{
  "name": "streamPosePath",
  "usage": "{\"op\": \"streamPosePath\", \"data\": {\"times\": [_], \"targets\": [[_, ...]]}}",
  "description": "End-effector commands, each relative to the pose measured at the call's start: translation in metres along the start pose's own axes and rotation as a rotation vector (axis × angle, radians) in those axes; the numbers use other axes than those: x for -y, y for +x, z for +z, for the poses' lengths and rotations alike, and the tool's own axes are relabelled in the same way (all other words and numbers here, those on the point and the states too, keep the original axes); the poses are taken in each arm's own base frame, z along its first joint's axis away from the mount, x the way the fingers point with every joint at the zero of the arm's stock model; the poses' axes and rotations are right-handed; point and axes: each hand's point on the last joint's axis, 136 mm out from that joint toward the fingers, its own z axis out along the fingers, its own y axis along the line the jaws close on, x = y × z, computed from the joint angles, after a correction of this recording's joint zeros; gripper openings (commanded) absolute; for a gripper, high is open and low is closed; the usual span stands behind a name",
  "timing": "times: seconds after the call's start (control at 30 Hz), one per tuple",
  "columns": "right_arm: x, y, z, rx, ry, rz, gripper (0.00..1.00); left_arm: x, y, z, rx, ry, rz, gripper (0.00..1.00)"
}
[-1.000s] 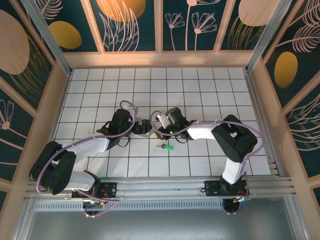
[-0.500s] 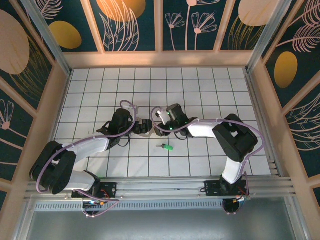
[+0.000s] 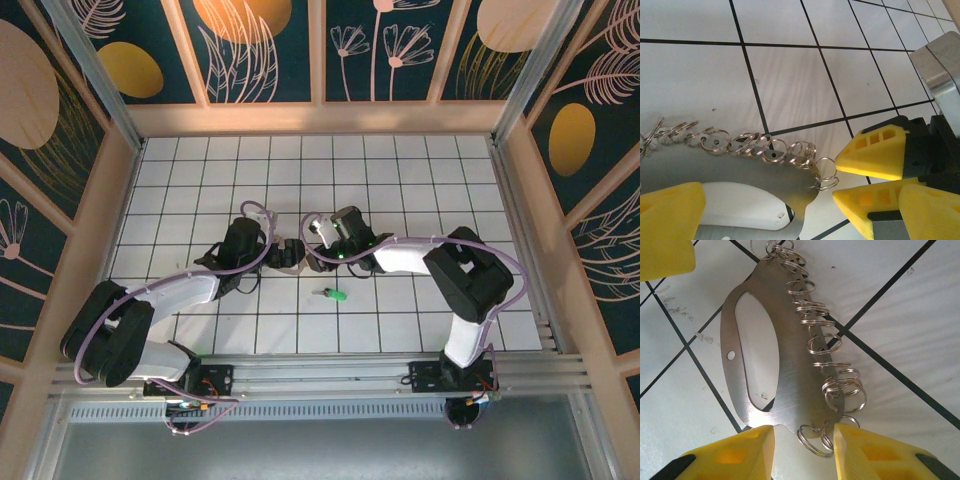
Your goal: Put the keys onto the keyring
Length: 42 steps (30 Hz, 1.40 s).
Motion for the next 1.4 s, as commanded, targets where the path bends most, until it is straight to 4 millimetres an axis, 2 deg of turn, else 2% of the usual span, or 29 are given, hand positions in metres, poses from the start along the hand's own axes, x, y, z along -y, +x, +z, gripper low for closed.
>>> {"op": "streamPosePath", "data": {"times": [0.0,0.17,0.57,1.37], "targets": [[-0.01,-0.008,-0.014,0.033,-0.011,-0.008,0.37,0.014,-0.015,-0.003,0.042,0.045,0.005,0.99],[-0.011,-0.008,-0.02,0.043,-0.006,-0.008,0.39,0.013,-0.014,-0.004,0.043,0.04,0.001,0.99],[-0.015,0.002,-0.021,0.027,-0.008,-0.007,0.4,0.011,-0.014,-0.006,0.051,0.036,-0.01,0.99],[-0.017,0.011,-0.01,-0.017,-0.039,0.015,0.41,0.013,-0.015,-0.007,0.06,0.043,-0.017,0.99]]}}
